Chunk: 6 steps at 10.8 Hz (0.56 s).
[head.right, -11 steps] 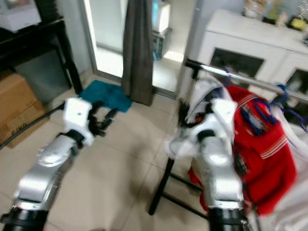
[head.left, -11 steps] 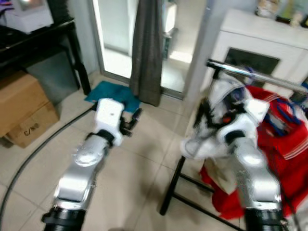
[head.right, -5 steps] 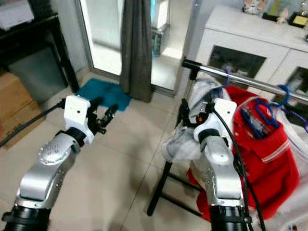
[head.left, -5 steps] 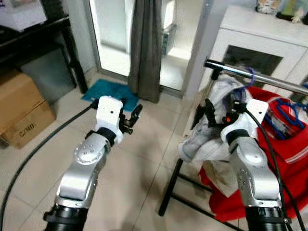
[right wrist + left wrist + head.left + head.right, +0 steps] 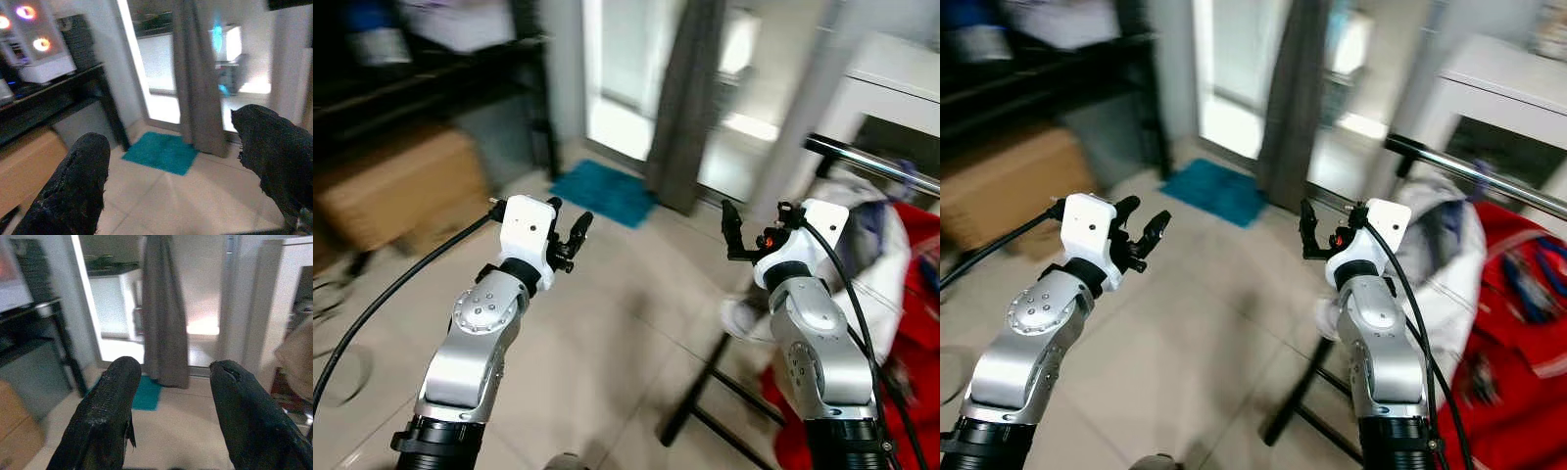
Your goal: Hang hanger
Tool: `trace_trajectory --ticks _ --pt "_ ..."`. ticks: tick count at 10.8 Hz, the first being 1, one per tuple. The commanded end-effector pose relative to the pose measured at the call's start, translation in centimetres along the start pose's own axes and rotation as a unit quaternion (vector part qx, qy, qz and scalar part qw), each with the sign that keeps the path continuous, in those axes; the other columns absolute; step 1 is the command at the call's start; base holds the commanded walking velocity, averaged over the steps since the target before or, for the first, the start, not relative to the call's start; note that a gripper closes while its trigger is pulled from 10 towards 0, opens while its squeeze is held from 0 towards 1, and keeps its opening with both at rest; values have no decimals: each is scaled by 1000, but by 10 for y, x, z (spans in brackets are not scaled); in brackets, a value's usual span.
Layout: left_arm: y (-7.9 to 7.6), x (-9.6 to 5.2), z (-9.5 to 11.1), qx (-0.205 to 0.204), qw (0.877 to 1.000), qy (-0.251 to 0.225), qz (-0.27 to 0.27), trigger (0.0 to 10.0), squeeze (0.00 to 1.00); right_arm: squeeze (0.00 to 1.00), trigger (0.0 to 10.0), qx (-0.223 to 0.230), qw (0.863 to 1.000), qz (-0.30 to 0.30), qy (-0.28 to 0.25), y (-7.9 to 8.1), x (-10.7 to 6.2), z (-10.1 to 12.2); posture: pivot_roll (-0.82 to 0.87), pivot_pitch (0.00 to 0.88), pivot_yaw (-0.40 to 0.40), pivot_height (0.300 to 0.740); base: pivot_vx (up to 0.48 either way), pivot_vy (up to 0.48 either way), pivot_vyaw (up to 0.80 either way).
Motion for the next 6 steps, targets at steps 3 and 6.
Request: trace_trajectory --ticks 3,6 --pt "-4 -2 -6 -17 1000 13 -1 10000 0 0 10000 -5 1000 -18 -8 -9 0 4 50 0 -53 740 0 -84 0" --pt "-8 -3 -12 -4 1000 28 -14 10000 0 0 10000 -40 997 -71 0 -22 2 8 50 0 -46 740 0 0 0"
Point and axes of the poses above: a point about 5 cm out from each wrist's last joint towards the gripper, its own x axis pointing out of the wrist towards the gripper, its own z axis along the axis of the wrist's last joint, y = z × x, the point moved 1 cm from there along x, pointing out of the wrist towards the gripper, and after that the axes turned 15 degrees about -x, right-handed, at the moved point
